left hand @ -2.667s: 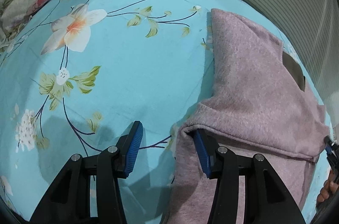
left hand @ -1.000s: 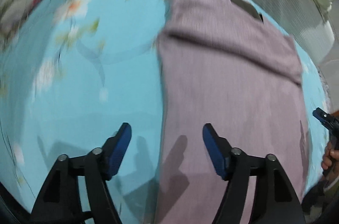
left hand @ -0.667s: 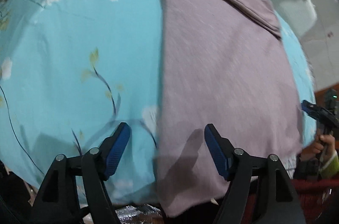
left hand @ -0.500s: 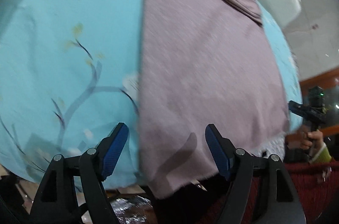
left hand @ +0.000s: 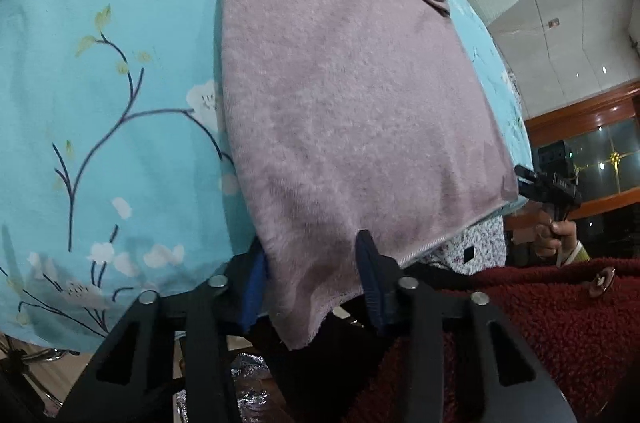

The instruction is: Fold small clothes

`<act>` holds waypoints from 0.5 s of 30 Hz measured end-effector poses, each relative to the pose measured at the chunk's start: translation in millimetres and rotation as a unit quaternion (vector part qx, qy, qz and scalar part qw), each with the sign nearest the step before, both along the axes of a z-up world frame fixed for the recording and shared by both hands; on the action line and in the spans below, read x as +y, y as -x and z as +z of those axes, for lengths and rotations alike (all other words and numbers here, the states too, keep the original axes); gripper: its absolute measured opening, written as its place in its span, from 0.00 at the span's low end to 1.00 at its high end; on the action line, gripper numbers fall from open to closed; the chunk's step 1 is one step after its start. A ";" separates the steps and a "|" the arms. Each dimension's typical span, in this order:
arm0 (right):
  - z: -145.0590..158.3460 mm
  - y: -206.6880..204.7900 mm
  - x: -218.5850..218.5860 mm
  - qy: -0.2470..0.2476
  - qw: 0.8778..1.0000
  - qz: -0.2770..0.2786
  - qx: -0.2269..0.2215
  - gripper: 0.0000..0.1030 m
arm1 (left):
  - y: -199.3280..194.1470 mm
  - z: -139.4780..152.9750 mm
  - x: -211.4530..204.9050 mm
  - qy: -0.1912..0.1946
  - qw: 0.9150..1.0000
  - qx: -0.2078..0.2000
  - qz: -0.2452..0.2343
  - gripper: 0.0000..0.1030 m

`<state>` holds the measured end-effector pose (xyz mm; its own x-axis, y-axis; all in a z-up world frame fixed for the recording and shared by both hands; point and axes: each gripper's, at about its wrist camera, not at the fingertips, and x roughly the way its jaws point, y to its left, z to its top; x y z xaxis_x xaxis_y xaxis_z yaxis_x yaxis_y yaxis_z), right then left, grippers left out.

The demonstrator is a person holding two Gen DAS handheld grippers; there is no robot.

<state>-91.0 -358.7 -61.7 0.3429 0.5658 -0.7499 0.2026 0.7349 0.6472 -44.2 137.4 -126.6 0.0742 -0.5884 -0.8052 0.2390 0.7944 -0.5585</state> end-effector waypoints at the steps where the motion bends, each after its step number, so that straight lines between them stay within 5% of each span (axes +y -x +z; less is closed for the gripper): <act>1: 0.4 -0.5 -2.0 -0.005 1.000 -0.007 -0.002 0.45 | 0.9 -0.6 0.5 0.000 1.000 0.001 -0.001 0.35; 3: 0.1 -2.1 -3.4 -0.007 1.000 -0.011 0.000 0.37 | 0.5 -1.9 -0.7 0.005 1.000 0.004 0.003 0.30; 5: -1.7 -3.9 2.9 0.012 1.000 0.009 0.016 0.13 | 0.8 -4.6 -2.6 0.008 1.000 0.008 0.003 0.22; 6: -3.7 -4.3 7.2 0.023 0.999 0.023 0.029 0.08 | 1.5 -5.2 -3.8 0.006 1.000 0.007 0.003 0.11; 7: -3.5 -4.2 10.4 0.029 0.999 0.029 0.032 0.08 | 2.8 -5.2 -3.4 0.002 1.000 0.005 0.002 0.04; 15: 54.0 -30.7 21.9 0.028 0.998 0.009 -0.063 0.08 | -2.6 46.9 4.4 0.035 0.997 -0.056 0.032 0.04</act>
<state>-60.3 -336.8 -7.7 0.4266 0.5310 -0.7322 0.1098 0.7731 0.6247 -41.6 141.8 -79.7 0.2005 -0.6333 -0.7475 0.2517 0.7707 -0.5854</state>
